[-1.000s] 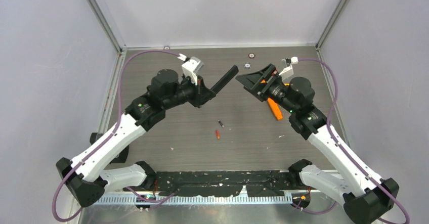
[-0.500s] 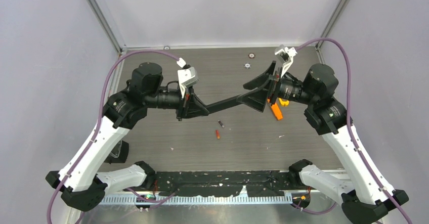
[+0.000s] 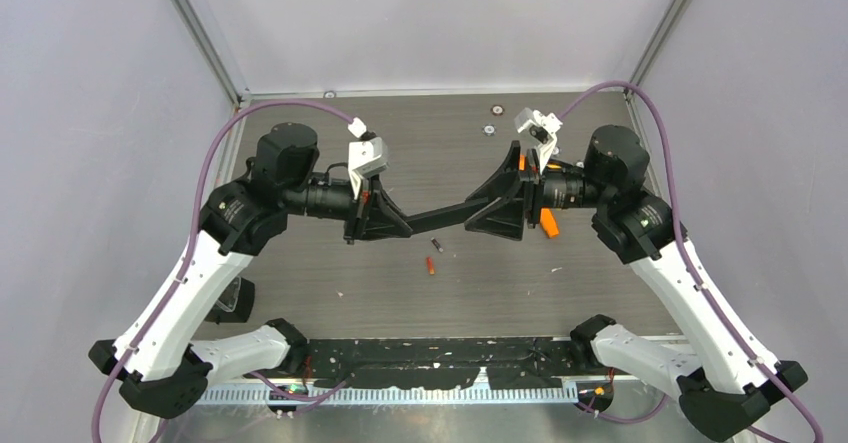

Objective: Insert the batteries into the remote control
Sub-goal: Adjust the remote control.

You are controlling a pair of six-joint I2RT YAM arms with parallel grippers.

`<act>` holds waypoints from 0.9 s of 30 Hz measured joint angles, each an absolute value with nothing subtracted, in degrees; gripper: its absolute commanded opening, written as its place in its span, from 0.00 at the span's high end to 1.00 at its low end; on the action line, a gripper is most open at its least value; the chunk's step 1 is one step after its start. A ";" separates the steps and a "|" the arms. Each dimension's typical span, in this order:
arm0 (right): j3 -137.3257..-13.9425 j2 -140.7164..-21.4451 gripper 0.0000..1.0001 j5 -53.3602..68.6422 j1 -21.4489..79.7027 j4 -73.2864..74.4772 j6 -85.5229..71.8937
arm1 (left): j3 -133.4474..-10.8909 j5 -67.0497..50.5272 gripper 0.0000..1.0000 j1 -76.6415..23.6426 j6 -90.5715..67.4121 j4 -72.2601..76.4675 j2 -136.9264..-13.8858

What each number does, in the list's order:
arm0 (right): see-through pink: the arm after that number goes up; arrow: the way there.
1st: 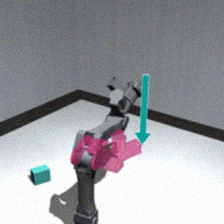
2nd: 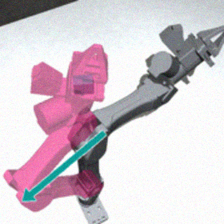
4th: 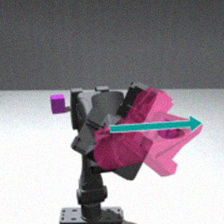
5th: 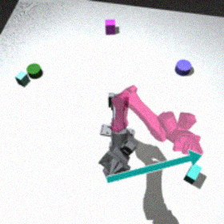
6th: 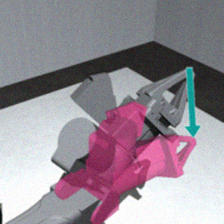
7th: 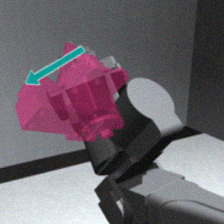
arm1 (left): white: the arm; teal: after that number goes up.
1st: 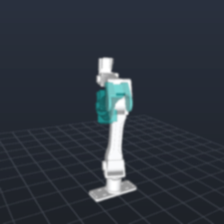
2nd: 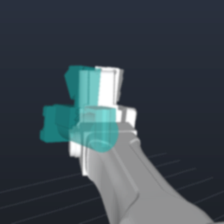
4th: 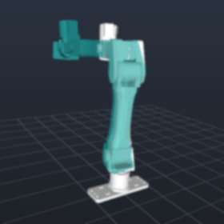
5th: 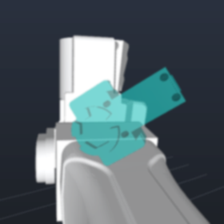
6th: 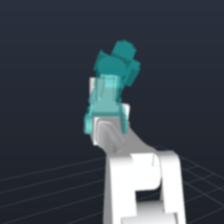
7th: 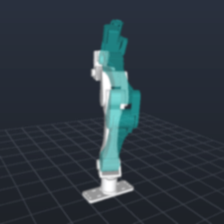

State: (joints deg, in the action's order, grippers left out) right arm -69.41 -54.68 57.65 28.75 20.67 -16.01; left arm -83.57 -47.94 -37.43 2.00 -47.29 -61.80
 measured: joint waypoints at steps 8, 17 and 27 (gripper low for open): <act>-68.64 -57.12 0.81 58.30 29.58 16.10 -18.57 | -84.20 -49.43 1.00 -37.28 1.96 -47.94 -61.78; -67.18 -56.66 0.95 58.63 29.89 9.87 -23.40 | -83.94 -50.19 0.08 -37.12 -1.96 -44.97 -60.62; -60.77 -56.62 0.95 49.45 29.89 -9.08 -41.19 | -73.21 -33.61 0.00 -37.12 -19.27 -28.10 -52.97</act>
